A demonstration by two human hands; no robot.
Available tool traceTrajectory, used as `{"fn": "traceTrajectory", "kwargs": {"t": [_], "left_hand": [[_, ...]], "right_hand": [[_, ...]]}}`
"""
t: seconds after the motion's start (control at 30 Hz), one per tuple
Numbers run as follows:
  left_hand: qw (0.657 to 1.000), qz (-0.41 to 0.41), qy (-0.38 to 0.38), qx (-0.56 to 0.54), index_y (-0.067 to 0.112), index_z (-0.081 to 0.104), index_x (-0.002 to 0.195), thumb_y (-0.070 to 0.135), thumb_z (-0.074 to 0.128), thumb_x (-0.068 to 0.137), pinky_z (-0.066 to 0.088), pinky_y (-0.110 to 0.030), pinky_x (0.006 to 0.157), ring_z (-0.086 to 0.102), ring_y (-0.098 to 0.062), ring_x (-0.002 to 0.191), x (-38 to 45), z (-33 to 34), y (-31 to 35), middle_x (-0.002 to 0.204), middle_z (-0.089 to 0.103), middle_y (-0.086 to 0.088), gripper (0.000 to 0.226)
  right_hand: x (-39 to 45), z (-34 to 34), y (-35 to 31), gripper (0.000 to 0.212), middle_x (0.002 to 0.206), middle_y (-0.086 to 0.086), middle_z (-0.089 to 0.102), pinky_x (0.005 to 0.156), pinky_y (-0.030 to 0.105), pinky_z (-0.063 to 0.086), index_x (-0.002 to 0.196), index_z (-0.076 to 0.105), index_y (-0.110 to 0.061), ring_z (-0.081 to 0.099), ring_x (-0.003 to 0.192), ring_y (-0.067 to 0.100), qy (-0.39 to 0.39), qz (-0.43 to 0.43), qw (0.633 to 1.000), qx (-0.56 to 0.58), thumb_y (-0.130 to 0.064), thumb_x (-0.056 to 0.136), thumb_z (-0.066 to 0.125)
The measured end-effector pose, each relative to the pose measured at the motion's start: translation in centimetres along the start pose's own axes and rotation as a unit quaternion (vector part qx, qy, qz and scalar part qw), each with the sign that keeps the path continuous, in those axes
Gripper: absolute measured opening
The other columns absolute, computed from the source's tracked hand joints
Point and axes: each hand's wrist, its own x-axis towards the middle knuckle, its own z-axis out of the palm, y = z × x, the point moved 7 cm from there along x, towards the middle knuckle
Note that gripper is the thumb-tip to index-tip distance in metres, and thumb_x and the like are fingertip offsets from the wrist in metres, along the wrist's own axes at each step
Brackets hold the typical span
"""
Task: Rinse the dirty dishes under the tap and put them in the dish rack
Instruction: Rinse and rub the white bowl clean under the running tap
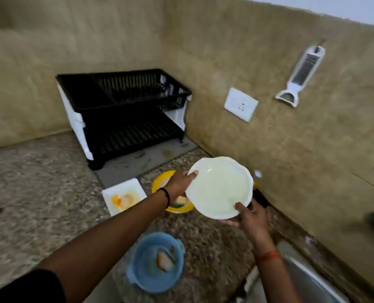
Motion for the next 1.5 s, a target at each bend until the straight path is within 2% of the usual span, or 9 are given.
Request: {"fn": "traceTrajectory", "kwargs": {"t": [0.1, 0.33, 0.43, 0.67, 0.83, 0.97, 1.23, 1.33, 1.5], "left_hand": [[0.956, 0.136, 0.098, 0.239, 0.011, 0.069, 0.100, 0.036, 0.051, 0.096, 0.053, -0.039, 0.080, 0.066, -0.028, 0.091, 2.3, -9.5, 3.1, 0.100, 0.071, -0.014, 0.031], [0.735, 0.363, 0.248, 0.516, 0.005, 0.061, 0.120, 0.016, 0.054, 0.091, 0.044, -0.044, 0.100, 0.052, -0.031, 0.117, 2.3, -22.1, 9.8, 0.123, 0.058, -0.013, 0.031], [0.665, 0.314, 0.317, 0.599, 0.005, 0.047, 0.137, 0.021, 0.055, 0.089, 0.030, -0.048, 0.112, 0.040, -0.033, 0.131, 3.3, -26.0, 11.6, 0.137, 0.049, -0.015, 0.051], [0.639, 0.266, 0.307, 0.653, 0.010, 0.048, 0.139, 0.005, 0.063, 0.078, 0.045, -0.037, 0.075, 0.059, -0.030, 0.085, 6.3, -29.7, 10.7, 0.107, 0.064, -0.009, 0.063], [0.666, 0.258, 0.283, 0.640, 0.023, 0.047, 0.141, 0.008, 0.060, 0.084, 0.033, -0.026, 0.051, 0.060, -0.023, 0.070, 7.4, -31.1, 11.7, 0.091, 0.065, 0.000, 0.060], [0.696, 0.273, 0.256, 0.613, 0.030, 0.041, 0.144, 0.021, 0.047, 0.096, 0.037, -0.029, 0.057, 0.062, -0.023, 0.081, 7.6, -31.7, 12.4, 0.092, 0.064, 0.003, 0.049], [0.706, 0.277, 0.257, 0.599, 0.031, 0.043, 0.142, 0.022, 0.050, 0.095, 0.031, -0.027, 0.056, 0.064, -0.023, 0.083, 8.0, -31.6, 12.5, 0.092, 0.066, 0.003, 0.049], [0.706, 0.271, 0.260, 0.601, 0.031, 0.041, 0.144, 0.024, 0.048, 0.097, 0.028, -0.028, 0.056, 0.063, -0.022, 0.084, 7.7, -31.5, 12.6, 0.094, 0.066, 0.003, 0.048], [0.721, 0.263, 0.256, 0.587, 0.031, 0.043, 0.143, 0.022, 0.050, 0.096, 0.020, -0.026, 0.047, 0.061, -0.021, 0.077, 7.5, -31.6, 12.8, 0.087, 0.064, 0.003, 0.048]], "right_hand": [[3.2, 6.7, -1.1, 0.027, 0.119, 0.015, 0.061, 0.065, 0.057, 0.058, 0.110, 0.059, -0.014, 0.062, 0.100, 0.045, -0.024, -0.008, 1.000, -0.006, 0.006, 0.091, 0.055], [11.3, 19.7, -2.3, 0.037, 0.122, 0.021, 0.061, 0.055, 0.046, 0.060, 0.127, 0.053, -0.010, 0.067, 0.091, 0.044, -0.065, 0.076, 0.995, 0.023, -0.001, 0.092, 0.057], [14.8, 24.2, -2.0, 0.042, 0.124, 0.024, 0.058, 0.054, 0.046, 0.060, 0.136, 0.045, -0.009, 0.066, 0.084, 0.040, -0.082, 0.127, 0.987, 0.059, -0.004, 0.095, 0.054], [23.4, 32.4, -2.0, 0.048, 0.134, 0.019, 0.055, 0.046, 0.046, 0.057, 0.137, 0.047, -0.012, 0.059, 0.105, 0.046, -0.052, 0.107, 0.993, 0.008, -0.001, 0.092, 0.058], [27.2, 36.5, -1.2, 0.050, 0.136, 0.020, 0.052, 0.046, 0.044, 0.055, 0.138, 0.045, -0.009, 0.056, 0.113, 0.047, -0.019, 0.125, 0.991, 0.033, 0.003, 0.091, 0.055], [28.2, 38.2, -0.7, 0.050, 0.137, 0.019, 0.047, 0.077, 0.053, 0.052, 0.141, 0.038, -0.007, 0.049, 0.120, 0.047, 0.001, 0.143, 0.988, 0.060, 0.003, 0.093, 0.050], [26.9, 35.5, 0.1, 0.043, 0.130, 0.019, 0.049, 0.071, 0.049, 0.057, 0.139, 0.039, -0.005, 0.046, 0.125, 0.043, -0.043, 0.185, 0.971, 0.146, -0.002, 0.096, 0.034], [26.6, 33.0, 0.5, 0.047, 0.126, 0.015, 0.049, 0.058, 0.053, 0.058, 0.141, 0.038, -0.010, 0.050, 0.117, 0.046, -0.033, 0.156, 0.982, 0.099, -0.001, 0.095, 0.036], [26.1, 26.5, -1.3, 0.050, 0.120, 0.022, 0.059, 0.087, 0.055, 0.051, 0.127, 0.052, -0.001, 0.057, 0.111, 0.042, 0.152, -0.036, 0.976, -0.151, 0.004, 0.077, 0.052]]}}
